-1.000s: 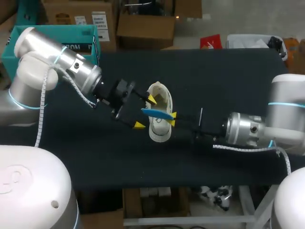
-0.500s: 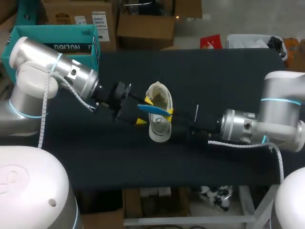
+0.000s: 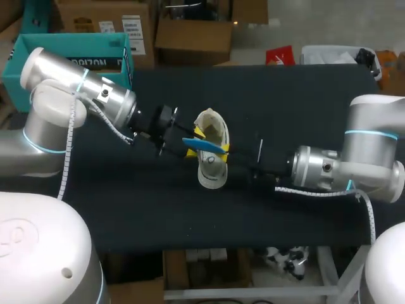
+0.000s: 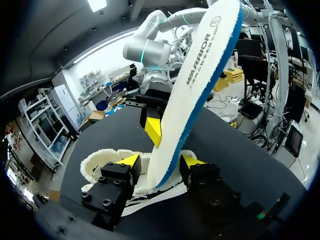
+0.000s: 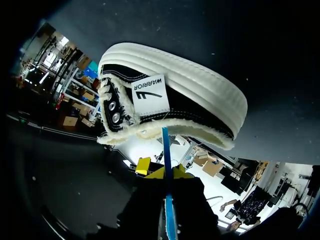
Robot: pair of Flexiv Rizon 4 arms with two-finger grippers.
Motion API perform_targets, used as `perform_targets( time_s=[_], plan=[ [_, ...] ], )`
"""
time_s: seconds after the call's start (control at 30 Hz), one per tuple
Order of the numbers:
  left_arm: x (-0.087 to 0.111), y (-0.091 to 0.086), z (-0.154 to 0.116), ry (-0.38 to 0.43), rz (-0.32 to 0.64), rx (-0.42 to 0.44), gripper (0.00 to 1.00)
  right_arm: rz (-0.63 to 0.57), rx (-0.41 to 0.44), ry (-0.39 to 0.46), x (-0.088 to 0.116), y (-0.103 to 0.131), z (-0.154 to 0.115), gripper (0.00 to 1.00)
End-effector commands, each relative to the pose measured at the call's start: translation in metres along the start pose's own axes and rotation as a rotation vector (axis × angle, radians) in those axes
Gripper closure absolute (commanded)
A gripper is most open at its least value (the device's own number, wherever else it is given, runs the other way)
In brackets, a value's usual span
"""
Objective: Open the shoe tongue, take the insole out of the shoe, put the insole back into the shoe, and pack the shoe into the shoebox
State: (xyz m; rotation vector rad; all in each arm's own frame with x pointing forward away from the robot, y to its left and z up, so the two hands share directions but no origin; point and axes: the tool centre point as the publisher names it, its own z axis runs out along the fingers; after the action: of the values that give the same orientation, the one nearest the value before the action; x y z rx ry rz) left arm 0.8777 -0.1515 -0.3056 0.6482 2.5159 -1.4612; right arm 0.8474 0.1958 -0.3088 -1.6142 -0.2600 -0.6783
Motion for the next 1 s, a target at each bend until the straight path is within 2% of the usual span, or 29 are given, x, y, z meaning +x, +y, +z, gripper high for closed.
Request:
perform_targets(
  time_s=[0.03,0.17,0.3,0.43,0.5,0.53,0.57,0.77,1.0],
  plan=[
    [-0.002,0.002,0.006,-0.001,0.003,0.002,0.55,0.005,0.015,0.007,-0.001,0.007,0.003,1.0],
    [-0.004,0.002,0.009,0.003,0.009,-0.001,0.64,0.009,0.019,0.007,0.0,0.009,0.004,1.0],
    [-0.006,0.003,0.011,0.0,0.02,-0.017,0.98,0.009,0.018,0.009,0.001,0.01,0.005,1.0],
    [-0.008,0.004,0.012,0.004,0.044,-0.04,1.0,0.0,0.011,0.021,0.001,0.011,0.004,1.0],
    [-0.009,0.004,0.012,0.011,0.062,-0.042,1.0,-0.002,0.003,0.024,0.0,0.009,0.003,0.51],
    [-0.009,0.004,0.013,0.018,0.074,-0.045,1.0,-0.003,-0.003,0.025,0.0,0.008,0.002,0.18],
    [-0.008,0.004,0.013,0.025,0.089,-0.053,1.0,-0.004,-0.011,0.026,-0.001,0.006,0.002,0.0],
    [-0.009,0.002,0.015,0.074,0.164,-0.072,1.0,-0.004,-0.057,0.03,-0.006,-0.002,-0.005,0.0],
    [-0.016,-0.003,0.018,0.122,0.245,-0.088,1.0,-0.027,-0.108,-0.012,-0.006,-0.01,-0.006,0.0]
  ],
)
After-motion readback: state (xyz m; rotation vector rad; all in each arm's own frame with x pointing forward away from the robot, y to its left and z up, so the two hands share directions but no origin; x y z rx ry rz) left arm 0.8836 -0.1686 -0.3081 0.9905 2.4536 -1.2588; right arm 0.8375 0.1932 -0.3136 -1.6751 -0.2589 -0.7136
